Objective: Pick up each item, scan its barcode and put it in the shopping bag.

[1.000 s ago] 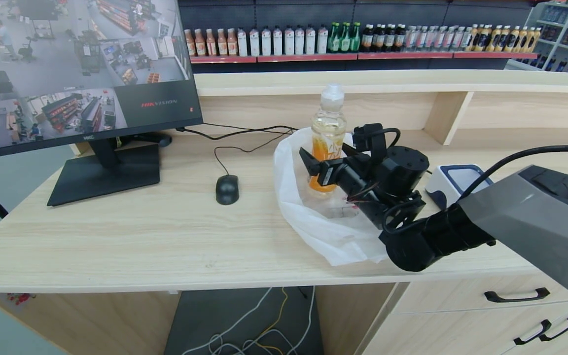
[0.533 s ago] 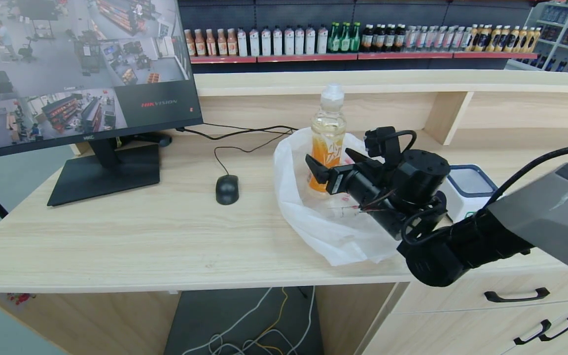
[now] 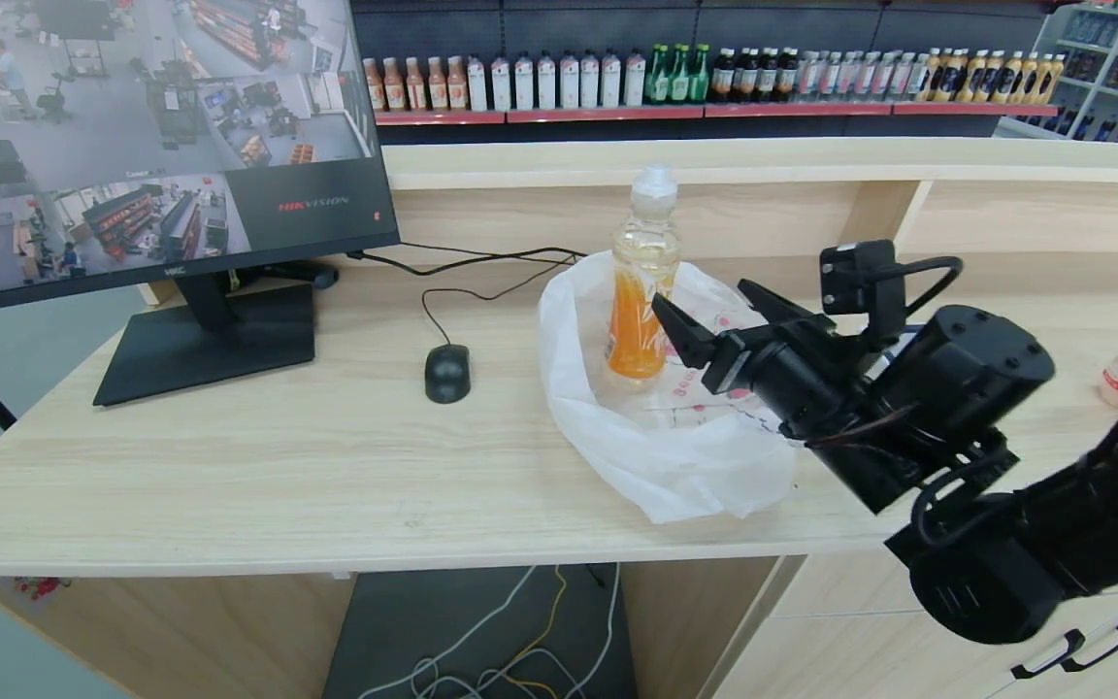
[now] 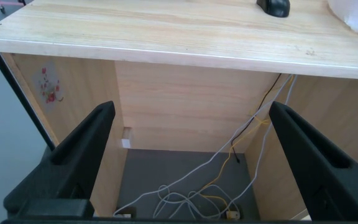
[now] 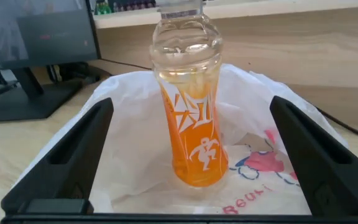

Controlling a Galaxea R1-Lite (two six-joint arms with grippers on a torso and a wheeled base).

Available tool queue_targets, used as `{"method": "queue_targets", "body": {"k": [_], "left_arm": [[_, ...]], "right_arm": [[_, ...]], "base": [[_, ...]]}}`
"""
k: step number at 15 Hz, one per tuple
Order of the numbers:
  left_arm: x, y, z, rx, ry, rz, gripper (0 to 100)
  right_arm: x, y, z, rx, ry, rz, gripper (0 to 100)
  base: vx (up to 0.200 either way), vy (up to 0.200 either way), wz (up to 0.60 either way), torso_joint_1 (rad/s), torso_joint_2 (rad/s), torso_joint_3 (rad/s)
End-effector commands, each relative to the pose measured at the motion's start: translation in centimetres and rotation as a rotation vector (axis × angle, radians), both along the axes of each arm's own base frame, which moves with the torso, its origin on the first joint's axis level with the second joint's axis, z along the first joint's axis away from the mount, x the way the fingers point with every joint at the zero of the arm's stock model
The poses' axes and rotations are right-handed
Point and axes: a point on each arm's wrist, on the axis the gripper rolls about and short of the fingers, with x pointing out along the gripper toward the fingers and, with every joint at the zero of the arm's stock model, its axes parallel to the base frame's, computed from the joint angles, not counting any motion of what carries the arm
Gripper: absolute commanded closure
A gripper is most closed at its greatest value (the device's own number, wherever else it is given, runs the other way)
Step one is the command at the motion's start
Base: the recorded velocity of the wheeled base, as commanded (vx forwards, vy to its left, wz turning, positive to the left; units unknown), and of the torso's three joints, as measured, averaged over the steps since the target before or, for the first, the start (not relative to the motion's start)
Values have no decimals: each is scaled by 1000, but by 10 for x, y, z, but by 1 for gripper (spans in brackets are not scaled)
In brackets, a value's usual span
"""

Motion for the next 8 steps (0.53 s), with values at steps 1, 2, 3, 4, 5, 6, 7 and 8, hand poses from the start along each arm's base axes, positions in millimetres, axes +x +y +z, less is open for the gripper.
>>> {"method": "queue_targets", "body": {"k": [1, 2, 3, 4, 5, 6, 7, 8], "left_arm": [[0, 0, 0, -1, 0, 1, 0], [0, 0, 0, -1, -1, 1, 0], [0, 0, 0, -1, 0, 1, 0], [0, 0, 0, -3, -1, 1, 0], [0, 0, 0, -3, 0, 1, 0], [0, 0, 0, -3, 0, 1, 0], [0, 0, 0, -3, 0, 1, 0], [0, 0, 0, -1, 0, 1, 0]], "right_arm": [[-28, -9, 11, 19, -47, 17, 0], [-36, -8, 12, 18, -40, 27, 0], [-46, -14, 13, 14, -36, 28, 0], [-53, -19, 12, -3, -34, 25, 0], [-56, -20, 10, -11, -26, 24, 0], [-61, -23, 9, -14, -21, 24, 0], [-63, -24, 9, -18, -18, 24, 0], [-63, -26, 6, -24, -7, 19, 0]], "base": [[0, 0, 0, 0, 0, 0], [0, 0, 0, 0, 0, 0], [0, 0, 0, 0, 0, 0], [0, 0, 0, 0, 0, 0], [0, 0, 0, 0, 0, 0], [0, 0, 0, 0, 0, 0], [0, 0, 0, 0, 0, 0], [0, 0, 0, 0, 0, 0]]}}
